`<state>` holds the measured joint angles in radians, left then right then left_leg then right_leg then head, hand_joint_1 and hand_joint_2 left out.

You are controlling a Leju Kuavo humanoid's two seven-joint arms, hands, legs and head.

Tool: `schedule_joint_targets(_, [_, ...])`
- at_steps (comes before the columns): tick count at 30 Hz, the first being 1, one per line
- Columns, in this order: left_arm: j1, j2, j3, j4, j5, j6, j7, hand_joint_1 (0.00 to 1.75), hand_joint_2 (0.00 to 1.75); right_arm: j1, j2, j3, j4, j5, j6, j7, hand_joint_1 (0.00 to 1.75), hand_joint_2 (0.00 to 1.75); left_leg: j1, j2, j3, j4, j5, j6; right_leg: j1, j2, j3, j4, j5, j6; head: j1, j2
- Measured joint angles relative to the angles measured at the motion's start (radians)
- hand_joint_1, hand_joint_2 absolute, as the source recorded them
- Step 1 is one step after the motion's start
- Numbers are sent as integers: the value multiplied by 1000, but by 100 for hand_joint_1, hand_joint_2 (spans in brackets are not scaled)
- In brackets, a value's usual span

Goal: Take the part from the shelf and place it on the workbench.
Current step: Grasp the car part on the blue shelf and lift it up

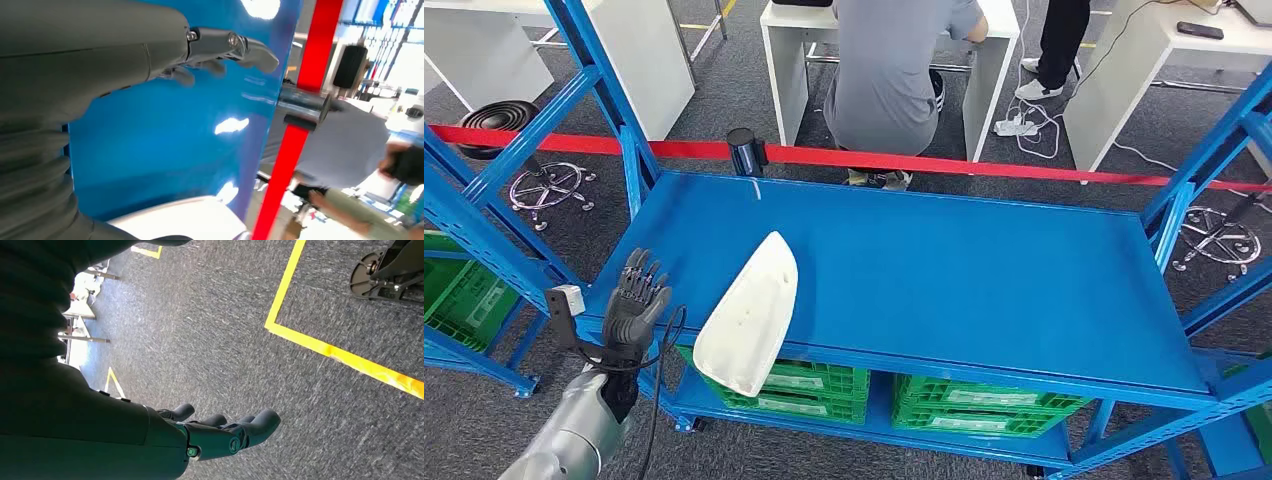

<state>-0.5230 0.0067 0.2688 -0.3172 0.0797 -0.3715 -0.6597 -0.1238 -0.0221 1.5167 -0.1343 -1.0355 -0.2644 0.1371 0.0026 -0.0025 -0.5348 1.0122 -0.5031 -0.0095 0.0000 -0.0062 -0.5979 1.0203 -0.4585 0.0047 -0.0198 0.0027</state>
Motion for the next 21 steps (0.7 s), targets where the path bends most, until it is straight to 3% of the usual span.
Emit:
schedule_joint_targets(5, [10,-11,-68,-30,-88,62,-32,0,175,0,0,0,0,-3,1,1,0,175,0,0,-1,0,0,0,0,0,-1,0,0,0,0,0])
schedule_joint_targets(11, [54,-23,-159,-145,-118,73,-42,0,175,0,0,0,0,-4,1,2,0,175,0,0,-1,0,0,0,0,0,-2,0,0,0,0,0])
schedule_joint_targets(21, [251,-42,-286,-654,-116,197,-44,0,175,2,0,0,0,-43,-1,16,0,175,0,0,-2,0,0,0,0,1,-3,0,0,0,0,0])
